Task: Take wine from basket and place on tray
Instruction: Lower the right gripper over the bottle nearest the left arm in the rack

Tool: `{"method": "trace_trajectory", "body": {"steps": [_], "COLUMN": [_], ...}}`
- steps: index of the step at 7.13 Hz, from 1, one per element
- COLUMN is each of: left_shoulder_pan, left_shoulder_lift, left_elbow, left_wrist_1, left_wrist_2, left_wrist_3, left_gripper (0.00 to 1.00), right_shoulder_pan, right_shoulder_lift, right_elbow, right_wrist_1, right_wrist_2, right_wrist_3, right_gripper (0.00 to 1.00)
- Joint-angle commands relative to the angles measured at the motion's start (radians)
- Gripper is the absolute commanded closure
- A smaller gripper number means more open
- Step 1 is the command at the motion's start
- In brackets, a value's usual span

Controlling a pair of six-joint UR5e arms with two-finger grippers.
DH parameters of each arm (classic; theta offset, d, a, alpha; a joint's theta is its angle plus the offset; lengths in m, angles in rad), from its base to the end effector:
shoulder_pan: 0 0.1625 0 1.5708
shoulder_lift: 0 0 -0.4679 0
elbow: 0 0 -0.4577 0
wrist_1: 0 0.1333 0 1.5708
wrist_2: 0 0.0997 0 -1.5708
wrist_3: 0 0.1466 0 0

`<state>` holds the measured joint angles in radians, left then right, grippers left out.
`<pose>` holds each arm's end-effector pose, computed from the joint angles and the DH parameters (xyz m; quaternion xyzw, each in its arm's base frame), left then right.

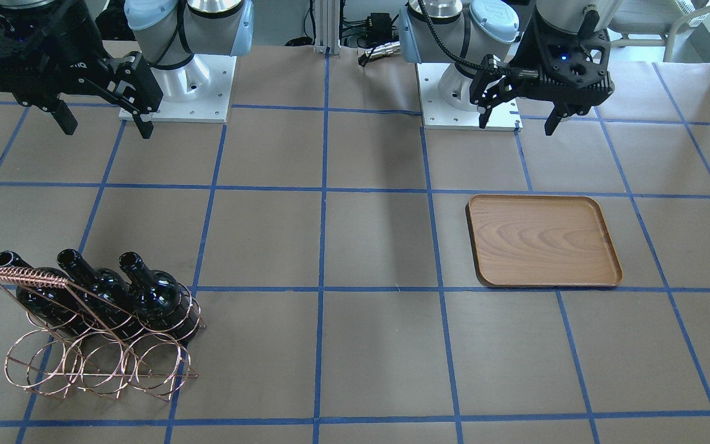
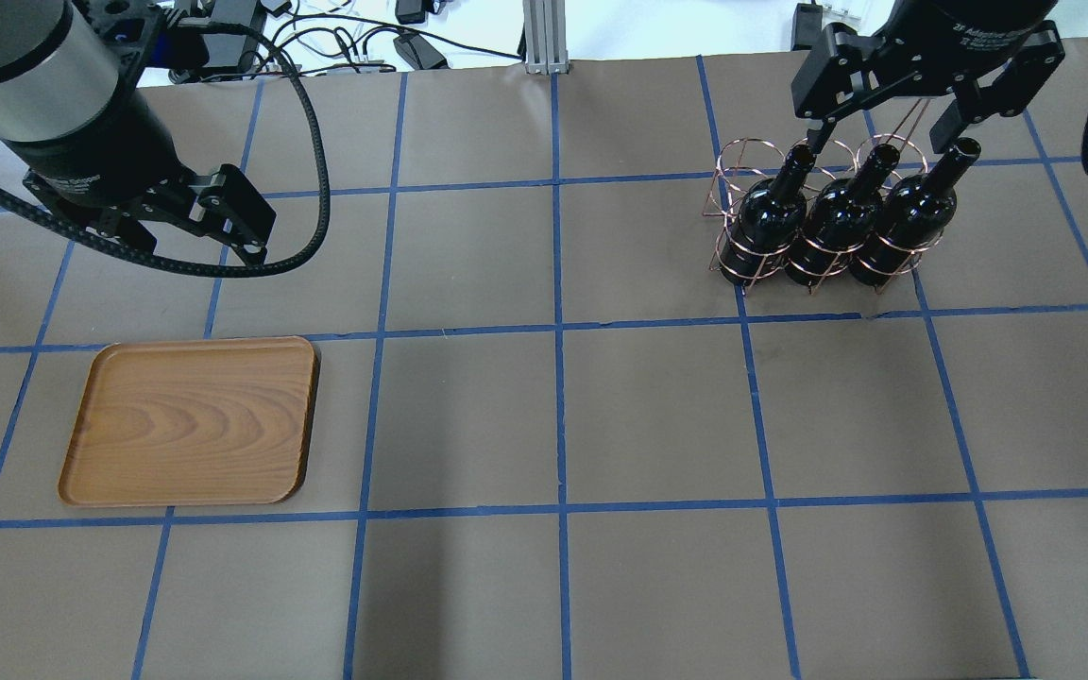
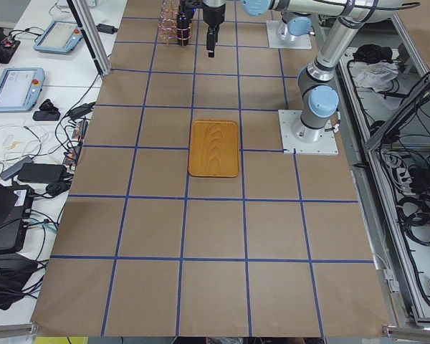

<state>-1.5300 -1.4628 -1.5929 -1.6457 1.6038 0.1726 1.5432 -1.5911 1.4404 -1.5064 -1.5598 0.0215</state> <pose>-0.1077 -0.5117 0.5215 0.0658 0.9977 -0.0037 0.0170 0.1195 -0.5585 0.5616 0.0243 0.9988 -0.0432 0.0054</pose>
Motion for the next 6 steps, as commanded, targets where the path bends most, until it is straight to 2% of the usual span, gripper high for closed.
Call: {"method": "trace_trajectory", "body": {"steps": [1, 3, 4, 6], "left_shoulder_pan": [0.001, 0.001, 0.001, 0.001], "left_shoulder_lift": [0.016, 0.018, 0.018, 0.018], "left_elbow": [0.011, 0.013, 0.013, 0.010], "left_wrist_1": [-0.014, -0.022, -0.022, -0.023], "left_wrist_2": [-0.002, -0.001, 0.001, -0.001], "left_wrist_3": [-0.010, -0.010, -0.010, -0.010], "left_gripper": [0.00, 0.00, 0.00, 0.00], "right_shoulder_pan": [0.000, 0.000, -0.003, -0.014], "right_shoulder_lift": [0.005, 0.028, 0.066, 0.222], "right_elbow": [0.000, -0.006, -0.050, -0.180], "right_wrist_1": [0.000, 0.000, 0.005, -0.003], "right_wrist_2": [-0.006, -0.014, -0.040, -0.045], "right_wrist_3": [-0.003, -0.014, -0.029, -0.048], "right_gripper": [0.00, 0.00, 0.00, 0.00]}}
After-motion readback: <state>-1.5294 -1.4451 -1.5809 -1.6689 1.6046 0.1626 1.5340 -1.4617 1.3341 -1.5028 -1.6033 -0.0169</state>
